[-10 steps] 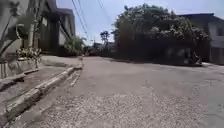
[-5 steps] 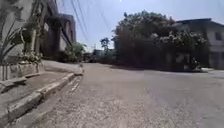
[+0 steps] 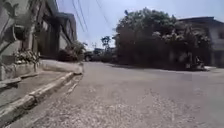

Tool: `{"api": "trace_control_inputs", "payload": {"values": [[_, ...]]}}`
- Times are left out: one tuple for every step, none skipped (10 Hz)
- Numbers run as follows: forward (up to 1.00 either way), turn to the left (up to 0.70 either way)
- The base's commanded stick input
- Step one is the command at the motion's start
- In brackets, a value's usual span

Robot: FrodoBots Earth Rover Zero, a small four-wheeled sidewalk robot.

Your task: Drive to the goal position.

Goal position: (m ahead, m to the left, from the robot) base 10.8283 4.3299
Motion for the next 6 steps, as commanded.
{"api": "trace_control_inputs", "payload": {"values": [[1.0,0.0],[1.0,0.0],[1.0,0.0],[1.0,0.0],[1.0,0.0],[1.0,0.0]]}}
